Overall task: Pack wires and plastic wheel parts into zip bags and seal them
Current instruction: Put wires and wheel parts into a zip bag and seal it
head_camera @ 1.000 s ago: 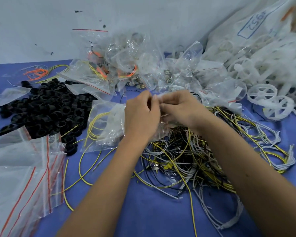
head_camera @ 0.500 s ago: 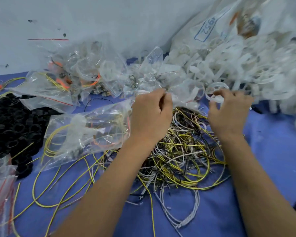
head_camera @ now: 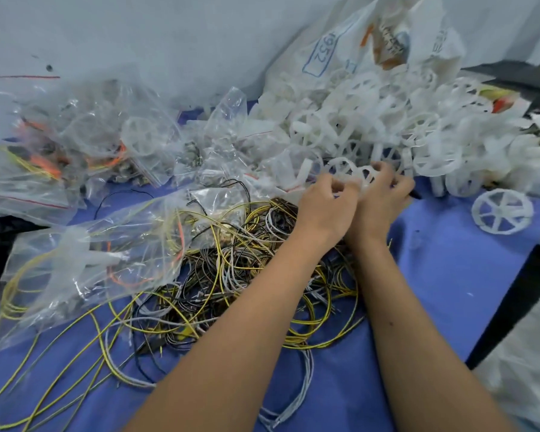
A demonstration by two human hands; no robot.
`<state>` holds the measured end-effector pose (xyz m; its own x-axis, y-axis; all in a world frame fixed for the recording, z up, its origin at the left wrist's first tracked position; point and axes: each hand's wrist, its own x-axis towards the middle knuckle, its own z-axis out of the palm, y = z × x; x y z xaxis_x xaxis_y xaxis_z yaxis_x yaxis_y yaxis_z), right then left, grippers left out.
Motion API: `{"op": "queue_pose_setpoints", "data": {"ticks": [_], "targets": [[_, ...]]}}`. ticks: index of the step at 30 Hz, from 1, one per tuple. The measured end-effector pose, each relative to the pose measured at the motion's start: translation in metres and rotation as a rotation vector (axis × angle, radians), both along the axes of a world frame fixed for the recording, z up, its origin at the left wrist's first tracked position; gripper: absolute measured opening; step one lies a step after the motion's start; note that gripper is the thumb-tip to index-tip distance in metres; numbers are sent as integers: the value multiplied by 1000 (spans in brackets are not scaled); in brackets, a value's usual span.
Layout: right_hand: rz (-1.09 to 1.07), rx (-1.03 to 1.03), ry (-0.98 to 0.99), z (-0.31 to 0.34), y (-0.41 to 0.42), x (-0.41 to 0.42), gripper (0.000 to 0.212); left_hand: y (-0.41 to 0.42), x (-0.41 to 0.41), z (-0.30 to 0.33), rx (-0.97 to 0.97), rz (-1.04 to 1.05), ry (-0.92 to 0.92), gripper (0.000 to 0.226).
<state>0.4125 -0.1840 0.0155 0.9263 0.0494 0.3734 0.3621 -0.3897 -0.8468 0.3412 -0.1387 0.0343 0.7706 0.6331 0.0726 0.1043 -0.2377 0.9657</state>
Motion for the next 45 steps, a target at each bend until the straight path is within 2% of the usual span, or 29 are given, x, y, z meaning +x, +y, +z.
{"op": "queue_pose_setpoints", "data": {"ticks": [2, 6, 9, 12, 16, 21, 24, 26, 27, 29, 31, 33, 35, 37, 40, 43, 45], "targets": [[17, -29, 38, -3, -1, 7, 31, -1, 4, -3, -38, -12, 11, 27], [169, -251, 8, -8, -6, 6, 16, -3, 2, -7, -114, -24, -39, 32], [137, -152, -78, -2, -6, -4, 29, -4, -2, -2, -170, -33, -92, 39], [78, -80, -205, 2, -7, -11, 29, -2, -7, 10, -189, -40, -145, 39], [114, -57, -293, 7, -4, -19, 30, 3, -26, 26, -26, 0, -165, 27], [316, -19, -385, 9, 3, -35, 35, 22, -79, 36, 180, 127, -167, 15], [414, -11, -406, 7, 10, -48, 34, 42, -122, 33, 496, 372, -128, 10], [450, -12, -415, 7, 15, -58, 33, 57, -150, 27, 756, 584, 16, 19], [460, -7, -432, 9, 18, -64, 32, 65, -163, 22, 827, 653, 131, 27], [503, 34, -470, 14, 23, -76, 30, 78, -185, 13, 796, 694, 300, 37], [582, 87, -486, 22, 24, -88, 29, 88, -197, 11, 669, 699, 273, 27], [722, 153, -392, 31, 31, -105, 26, 100, -210, 12, 545, 713, 160, 11], [861, 210, -169, 40, 37, -121, 15, 110, -215, 16, 455, 713, 47, 8], [987, 300, 145, 48, 46, -138, 10, 117, -222, 18, 359, 718, -43, 12], [1082, 450, 636, 52, 64, -158, 21, 124, -228, 16, 256, 695, -116, 17], [1003, 445, 768, 51, 84, -169, 6, 128, -231, 15, 213, 713, -150, 22], [935, 343, 721, 46, 93, -171, 15, 132, -234, 16, 177, 739, -187, 22]]}}
